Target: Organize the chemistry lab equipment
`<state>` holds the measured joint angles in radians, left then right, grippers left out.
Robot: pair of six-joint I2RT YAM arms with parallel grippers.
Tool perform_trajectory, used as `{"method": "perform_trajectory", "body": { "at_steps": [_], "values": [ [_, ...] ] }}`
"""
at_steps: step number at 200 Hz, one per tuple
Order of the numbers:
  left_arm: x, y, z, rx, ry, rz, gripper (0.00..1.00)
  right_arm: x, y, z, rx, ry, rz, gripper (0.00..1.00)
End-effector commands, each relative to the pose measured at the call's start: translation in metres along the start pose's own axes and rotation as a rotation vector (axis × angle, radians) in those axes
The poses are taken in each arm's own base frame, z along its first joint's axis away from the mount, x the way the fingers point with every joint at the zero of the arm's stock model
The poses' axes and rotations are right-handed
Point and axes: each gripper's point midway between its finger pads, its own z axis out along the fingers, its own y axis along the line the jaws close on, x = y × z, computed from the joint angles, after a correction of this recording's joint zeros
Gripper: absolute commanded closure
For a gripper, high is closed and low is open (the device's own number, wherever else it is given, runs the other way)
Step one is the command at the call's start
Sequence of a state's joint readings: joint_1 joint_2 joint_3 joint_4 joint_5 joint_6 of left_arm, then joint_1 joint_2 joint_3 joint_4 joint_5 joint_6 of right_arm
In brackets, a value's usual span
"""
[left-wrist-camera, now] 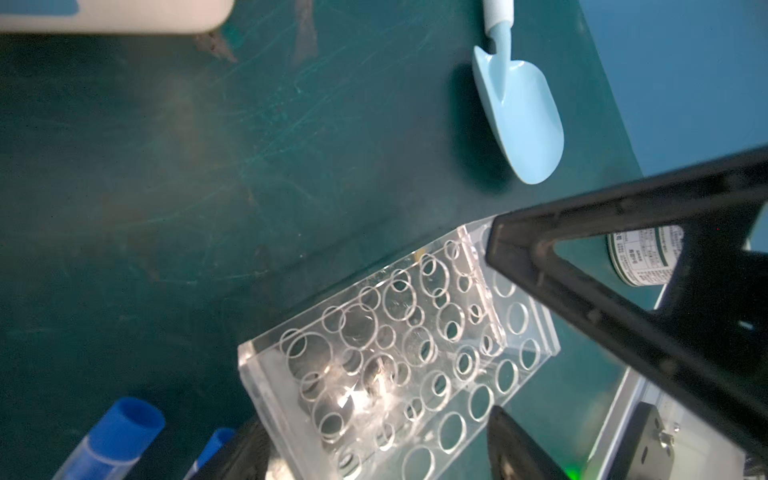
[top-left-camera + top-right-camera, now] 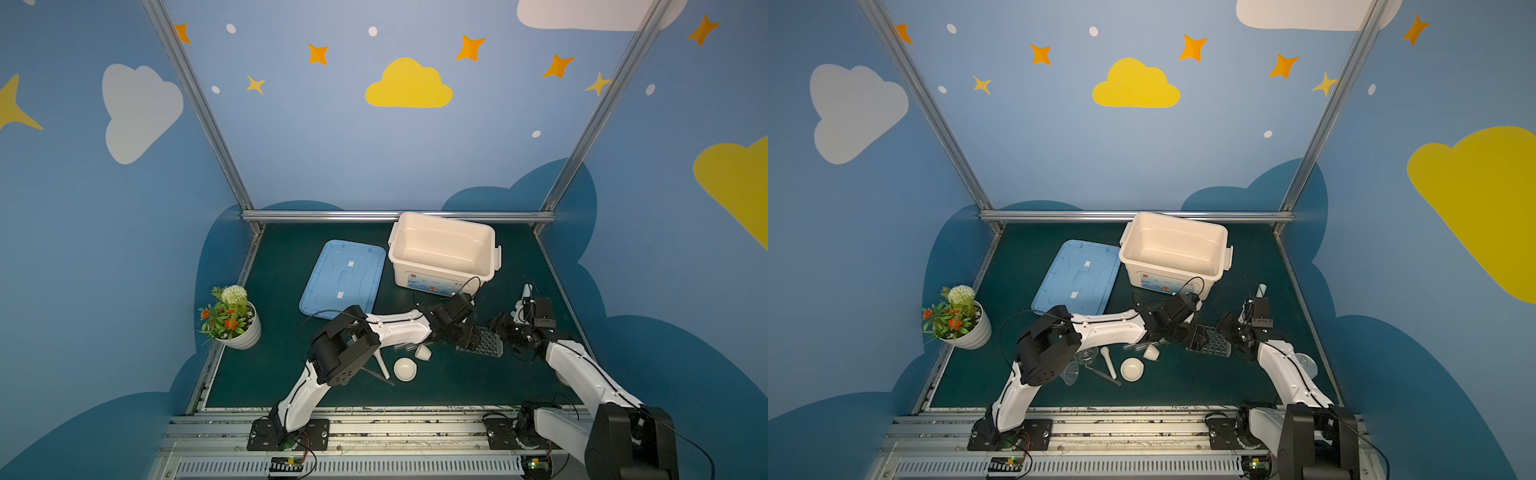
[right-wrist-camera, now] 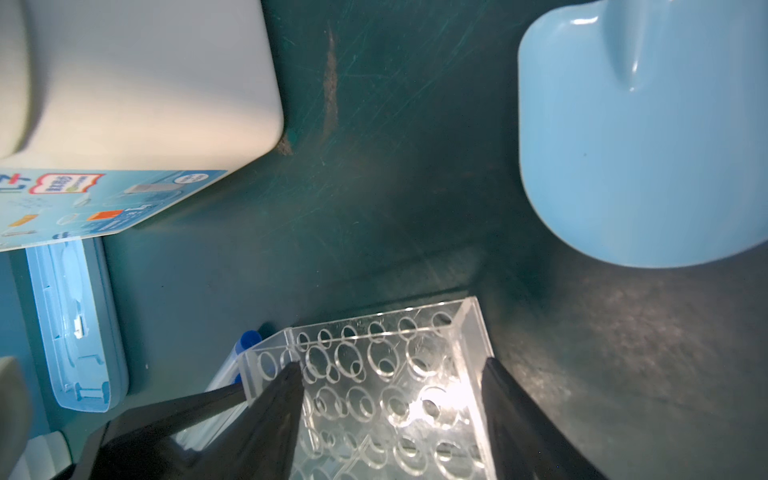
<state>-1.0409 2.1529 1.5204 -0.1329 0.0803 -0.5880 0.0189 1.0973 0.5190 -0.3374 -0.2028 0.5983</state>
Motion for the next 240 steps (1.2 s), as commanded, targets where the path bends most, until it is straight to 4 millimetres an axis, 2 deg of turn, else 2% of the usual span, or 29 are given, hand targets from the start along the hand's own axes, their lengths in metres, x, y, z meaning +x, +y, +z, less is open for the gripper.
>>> {"method": "perform_trajectory", "body": {
  "at_steps": [1,29,54,81,105,161,198,240],
  "values": [
    [-0.021,-0.013,-0.027,0.024,-0.061,0.062,0.13,-0.004,0.006,-0.008,-0.022,-0.014,-0.025,0.3],
    [-0.03,-0.007,-0.051,0.028,-0.095,0.085,0.01,-0.005,0.009,-0.014,-0.027,-0.016,-0.047,0.26],
    [-0.037,0.0,-0.079,-0.027,-0.151,0.204,0.0,-0.005,0.012,-0.017,-0.039,-0.02,-0.052,0.23],
    [-0.037,0.039,-0.101,-0.202,-0.164,0.263,0.0,-0.005,0.013,-0.021,-0.042,-0.02,-0.056,0.21],
    [-0.027,0.069,-0.106,-0.264,-0.095,0.317,0.0,-0.004,0.017,-0.021,-0.061,-0.015,-0.057,0.21],
    [-0.01,0.112,-0.113,-0.286,0.036,0.48,0.0,-0.004,0.019,-0.025,-0.066,-0.014,-0.068,0.21],
    [0.004,0.124,-0.115,-0.244,0.087,0.536,0.01,-0.004,0.019,-0.025,-0.079,-0.039,-0.093,0.2],
    [0.008,0.138,-0.115,-0.242,0.127,0.552,0.02,-0.008,0.017,-0.025,-0.08,-0.07,-0.102,0.19]
  ]
}}
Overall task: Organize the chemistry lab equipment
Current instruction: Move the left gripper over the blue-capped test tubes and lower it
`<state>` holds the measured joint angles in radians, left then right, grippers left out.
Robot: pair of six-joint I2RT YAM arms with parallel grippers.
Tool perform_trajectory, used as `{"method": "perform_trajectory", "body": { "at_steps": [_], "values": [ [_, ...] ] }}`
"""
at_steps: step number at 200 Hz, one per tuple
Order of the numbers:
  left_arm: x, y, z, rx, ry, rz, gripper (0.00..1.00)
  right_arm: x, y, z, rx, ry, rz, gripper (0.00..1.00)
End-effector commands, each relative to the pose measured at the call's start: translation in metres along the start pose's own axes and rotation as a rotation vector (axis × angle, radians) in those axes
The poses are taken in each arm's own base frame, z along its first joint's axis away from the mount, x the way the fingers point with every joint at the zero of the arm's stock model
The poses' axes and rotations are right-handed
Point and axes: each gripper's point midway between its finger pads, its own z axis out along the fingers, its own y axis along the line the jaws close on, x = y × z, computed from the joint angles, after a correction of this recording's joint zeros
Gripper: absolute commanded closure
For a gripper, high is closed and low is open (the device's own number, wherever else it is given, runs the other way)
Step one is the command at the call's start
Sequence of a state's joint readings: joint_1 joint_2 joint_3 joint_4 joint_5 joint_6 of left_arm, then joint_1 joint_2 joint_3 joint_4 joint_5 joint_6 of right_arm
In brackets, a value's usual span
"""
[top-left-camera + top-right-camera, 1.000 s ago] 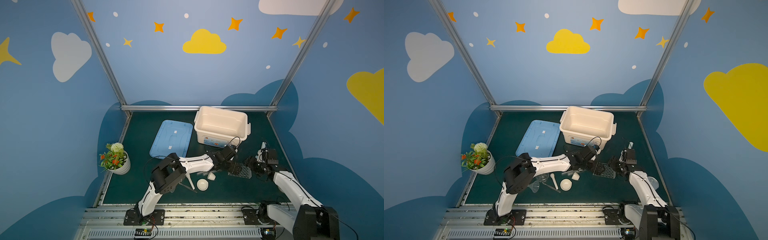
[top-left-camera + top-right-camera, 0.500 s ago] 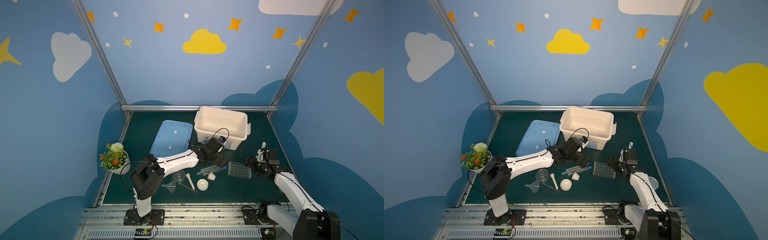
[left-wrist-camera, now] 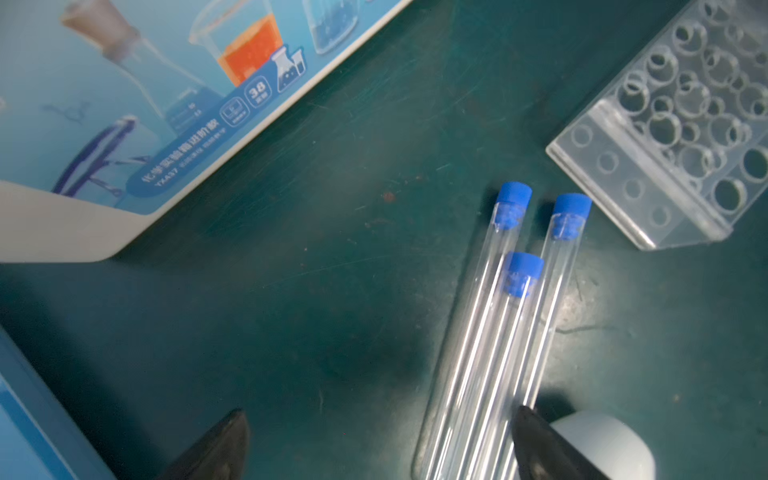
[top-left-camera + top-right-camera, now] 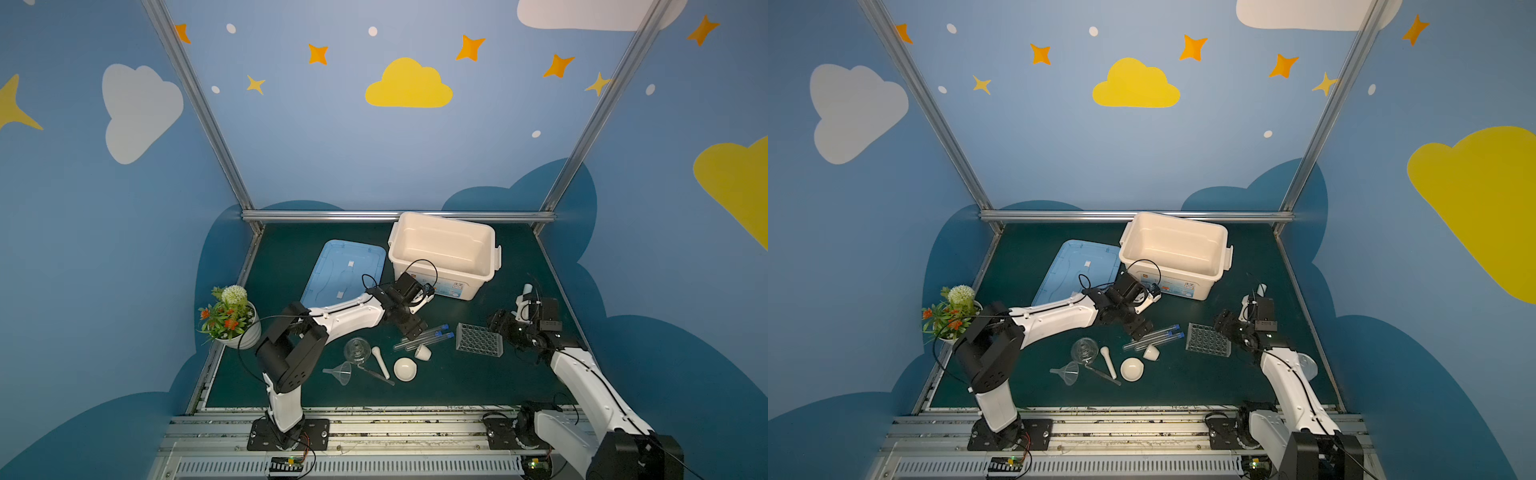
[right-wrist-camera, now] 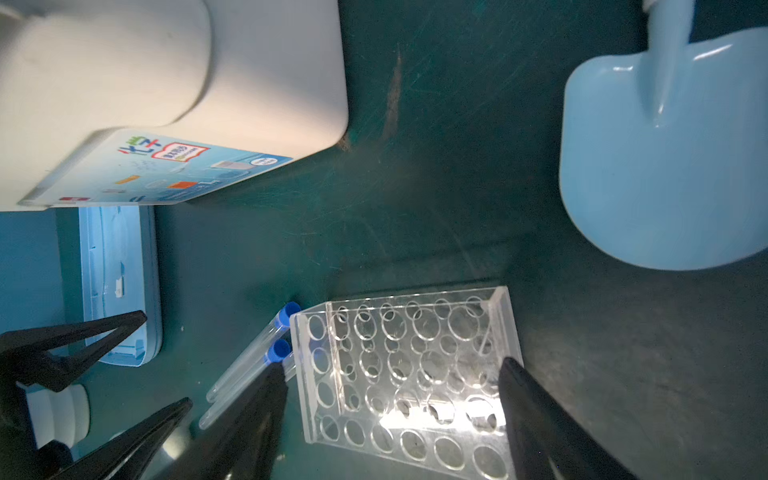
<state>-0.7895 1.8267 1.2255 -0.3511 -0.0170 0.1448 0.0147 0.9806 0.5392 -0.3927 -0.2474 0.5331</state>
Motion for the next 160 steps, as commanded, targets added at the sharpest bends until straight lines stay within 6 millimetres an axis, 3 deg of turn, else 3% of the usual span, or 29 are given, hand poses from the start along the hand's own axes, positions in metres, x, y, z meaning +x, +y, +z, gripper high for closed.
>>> {"method": "perform_trajectory", "body": {
  "at_steps": [1,70,160],
  "values": [
    [0.001,-0.001,-0.005,0.036,0.004,0.05,0.02,-0.003,-0.001,-0.001,0.0,-0.023,-0.02,0.19],
    [0.015,-0.011,0.011,0.101,0.059,0.081,0.1,0.0,-0.003,0.005,0.0,0.006,-0.001,0.19],
    [0.018,-0.019,0.022,0.157,0.089,0.075,0.18,0.002,-0.004,0.009,0.003,0.028,0.023,0.19]
  ]
}}
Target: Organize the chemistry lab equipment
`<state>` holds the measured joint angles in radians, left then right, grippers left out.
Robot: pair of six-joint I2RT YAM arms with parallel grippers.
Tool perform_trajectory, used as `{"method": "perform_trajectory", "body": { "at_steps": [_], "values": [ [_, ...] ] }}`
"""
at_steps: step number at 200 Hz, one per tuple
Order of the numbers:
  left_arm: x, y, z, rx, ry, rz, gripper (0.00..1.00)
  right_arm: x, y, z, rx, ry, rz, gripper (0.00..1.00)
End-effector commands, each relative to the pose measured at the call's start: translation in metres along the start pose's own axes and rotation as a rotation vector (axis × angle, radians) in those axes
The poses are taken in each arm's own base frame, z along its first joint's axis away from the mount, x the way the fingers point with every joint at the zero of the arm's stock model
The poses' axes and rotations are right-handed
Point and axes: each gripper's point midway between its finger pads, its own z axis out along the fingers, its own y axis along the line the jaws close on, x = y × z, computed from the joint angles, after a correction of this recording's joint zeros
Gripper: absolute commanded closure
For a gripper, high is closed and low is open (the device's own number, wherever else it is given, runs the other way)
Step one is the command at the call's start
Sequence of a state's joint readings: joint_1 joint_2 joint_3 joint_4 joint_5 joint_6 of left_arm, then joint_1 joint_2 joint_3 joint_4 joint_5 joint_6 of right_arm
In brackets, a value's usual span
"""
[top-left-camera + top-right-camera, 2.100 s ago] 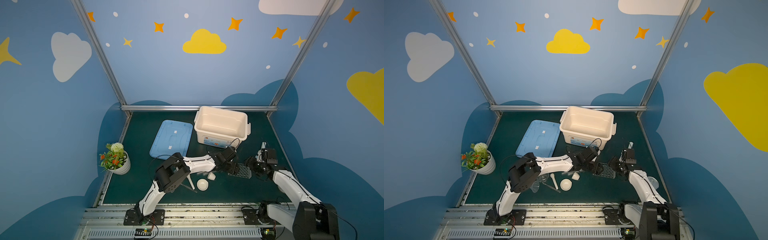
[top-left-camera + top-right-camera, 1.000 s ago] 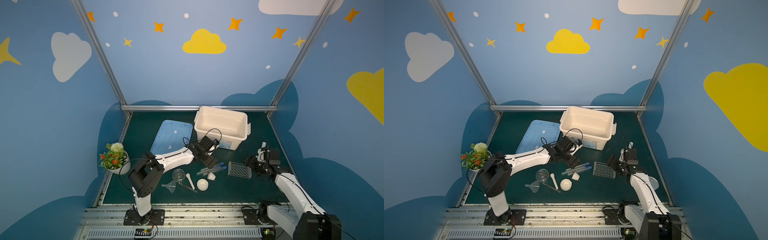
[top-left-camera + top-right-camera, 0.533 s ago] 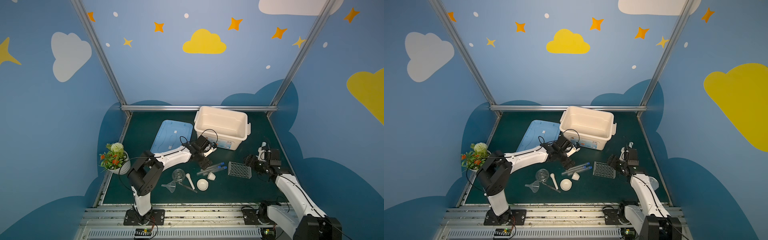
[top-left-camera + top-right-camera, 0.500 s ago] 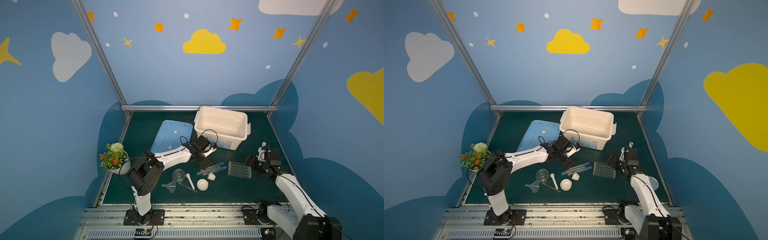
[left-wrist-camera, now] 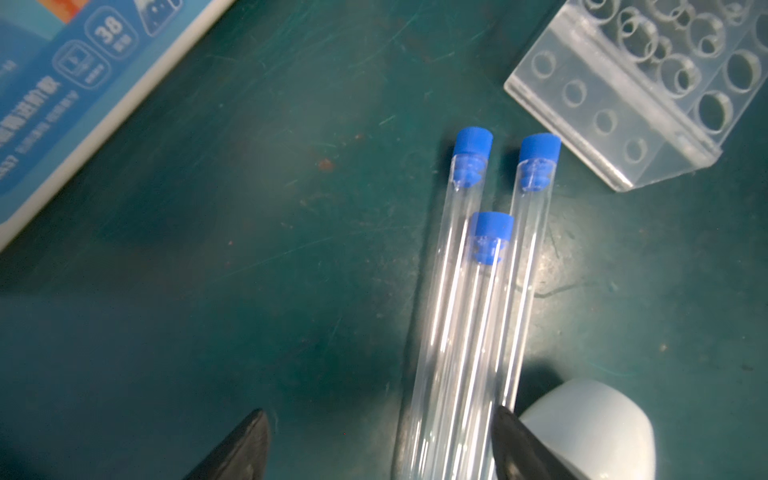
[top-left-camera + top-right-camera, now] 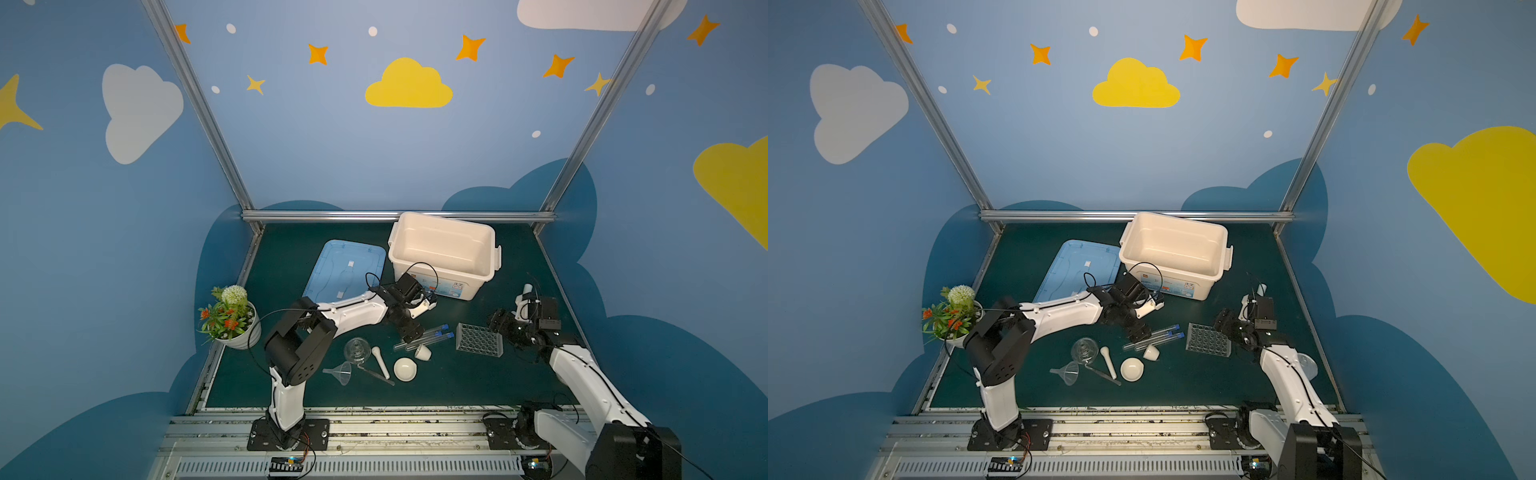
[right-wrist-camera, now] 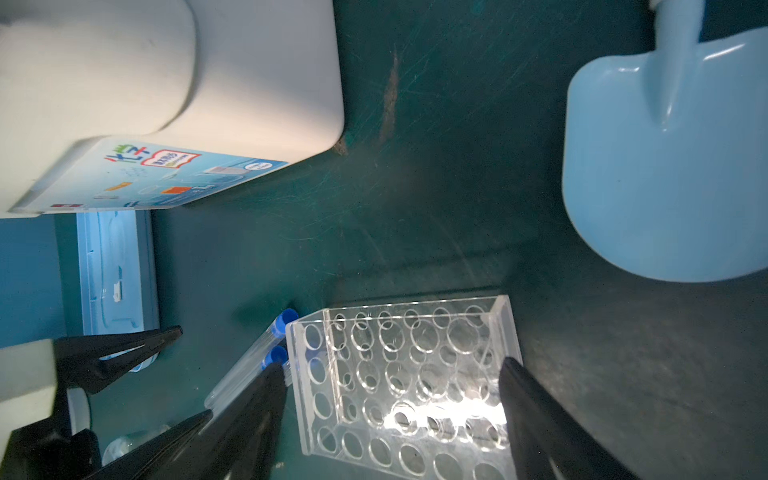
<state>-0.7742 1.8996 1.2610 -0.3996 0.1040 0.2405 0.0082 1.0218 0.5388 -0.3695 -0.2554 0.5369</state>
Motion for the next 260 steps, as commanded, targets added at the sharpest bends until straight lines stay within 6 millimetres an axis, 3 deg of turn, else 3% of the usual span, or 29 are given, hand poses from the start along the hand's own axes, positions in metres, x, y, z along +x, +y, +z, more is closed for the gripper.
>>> {"method": "perform_trajectory", "body": {
  "at_steps": [1,117,211,260],
  "values": [
    [0.004,-0.004,0.005,0.031,0.028,0.002,0.18,0.002,-0.001,0.002,-0.002,0.012,0.009,0.19],
    [0.013,0.003,0.016,-0.002,0.06,-0.016,0.36,0.002,-0.002,0.003,0.001,0.019,0.02,0.2],
    [0.018,0.009,0.021,-0.051,0.081,-0.018,0.41,0.002,-0.005,0.004,0.008,0.02,0.027,0.19],
    [0.022,0.01,0.028,-0.055,0.103,-0.026,0.55,0.001,-0.006,0.002,0.018,0.016,0.022,0.2]
  ]
}}
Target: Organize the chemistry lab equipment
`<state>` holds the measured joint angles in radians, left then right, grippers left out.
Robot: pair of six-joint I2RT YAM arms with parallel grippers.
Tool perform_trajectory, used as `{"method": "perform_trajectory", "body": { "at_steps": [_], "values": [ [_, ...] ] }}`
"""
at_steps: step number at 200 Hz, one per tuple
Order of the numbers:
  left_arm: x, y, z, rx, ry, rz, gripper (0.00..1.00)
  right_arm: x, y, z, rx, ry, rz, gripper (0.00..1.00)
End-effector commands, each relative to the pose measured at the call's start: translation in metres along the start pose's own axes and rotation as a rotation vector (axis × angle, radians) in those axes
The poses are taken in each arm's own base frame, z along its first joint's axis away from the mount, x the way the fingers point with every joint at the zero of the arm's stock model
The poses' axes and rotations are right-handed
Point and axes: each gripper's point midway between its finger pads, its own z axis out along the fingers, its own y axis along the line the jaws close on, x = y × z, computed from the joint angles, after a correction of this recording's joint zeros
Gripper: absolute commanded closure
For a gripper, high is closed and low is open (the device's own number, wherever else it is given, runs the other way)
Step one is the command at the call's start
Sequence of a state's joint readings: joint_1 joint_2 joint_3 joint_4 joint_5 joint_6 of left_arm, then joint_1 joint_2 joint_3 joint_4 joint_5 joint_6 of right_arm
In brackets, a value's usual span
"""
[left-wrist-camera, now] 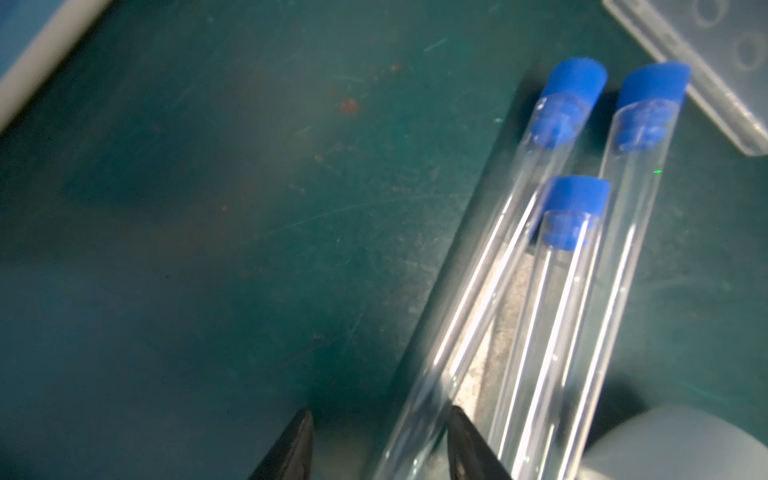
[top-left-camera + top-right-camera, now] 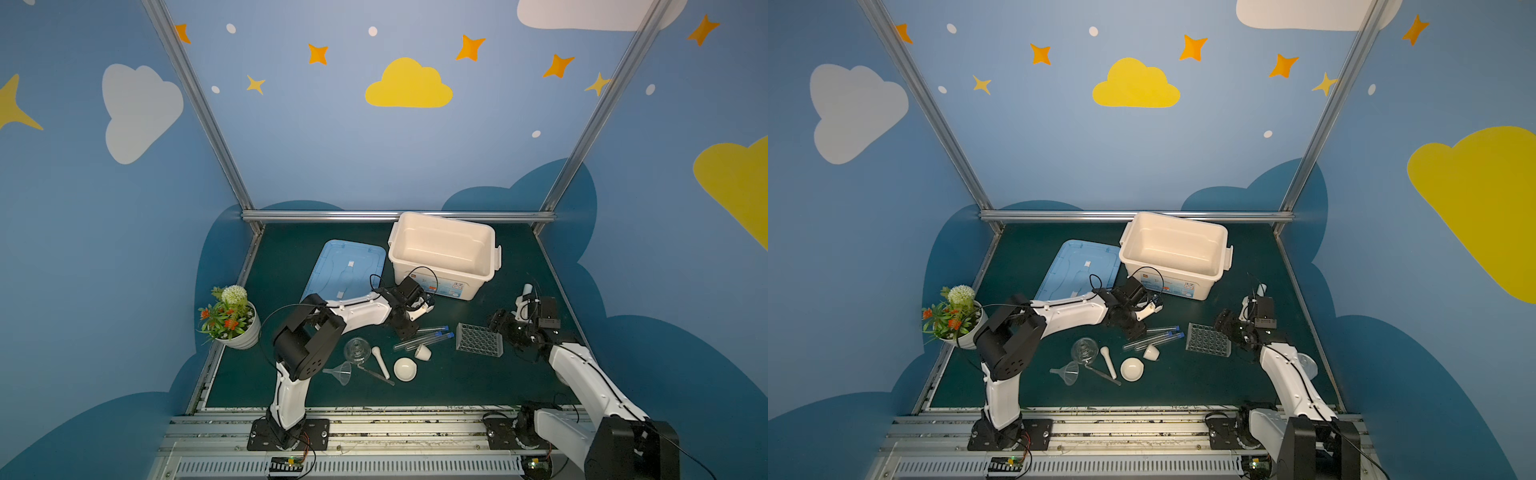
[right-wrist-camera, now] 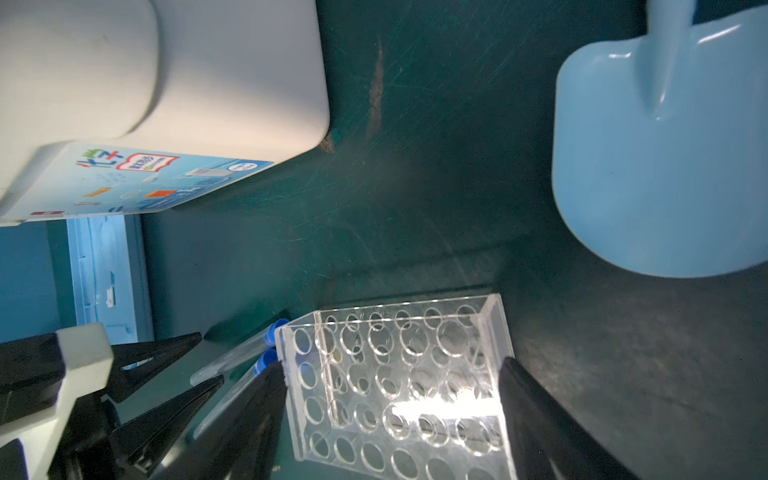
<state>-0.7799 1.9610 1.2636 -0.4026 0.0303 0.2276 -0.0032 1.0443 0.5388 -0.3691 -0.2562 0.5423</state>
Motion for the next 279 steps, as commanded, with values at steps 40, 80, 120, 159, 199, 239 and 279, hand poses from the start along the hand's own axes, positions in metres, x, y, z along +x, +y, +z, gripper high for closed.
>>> {"method": "perform_trajectory", "body": {
  "at_steps": [40,80,120,159,199,239,279],
  "values": [
    [0.006,0.0,0.011,-0.001,0.035,-0.02,0.6,-0.004,0.002,-0.008,-0.004,-0.023,-0.007,0.19],
    [0.007,0.0,0.012,-0.002,0.04,-0.032,0.7,-0.006,0.004,-0.012,-0.016,-0.03,-0.01,0.19],
    [0.009,0.0,0.014,-0.004,0.046,-0.042,0.75,-0.005,0.005,-0.011,-0.023,-0.025,-0.006,0.19],
    [0.011,0.003,0.013,-0.013,0.048,-0.06,0.83,-0.005,0.005,-0.01,-0.023,-0.023,-0.002,0.19],
    [0.01,0.002,0.014,-0.01,0.038,-0.076,0.86,-0.005,0.004,-0.012,-0.021,-0.024,-0.008,0.19],
    [0.005,0.0,0.011,0.003,0.015,-0.088,0.89,-0.005,0.015,-0.016,-0.071,-0.017,-0.027,0.19],
    [-0.005,0.0,-0.001,0.001,-0.029,-0.092,0.89,-0.006,0.038,-0.02,-0.184,0.002,-0.051,0.19]
  ]
}}
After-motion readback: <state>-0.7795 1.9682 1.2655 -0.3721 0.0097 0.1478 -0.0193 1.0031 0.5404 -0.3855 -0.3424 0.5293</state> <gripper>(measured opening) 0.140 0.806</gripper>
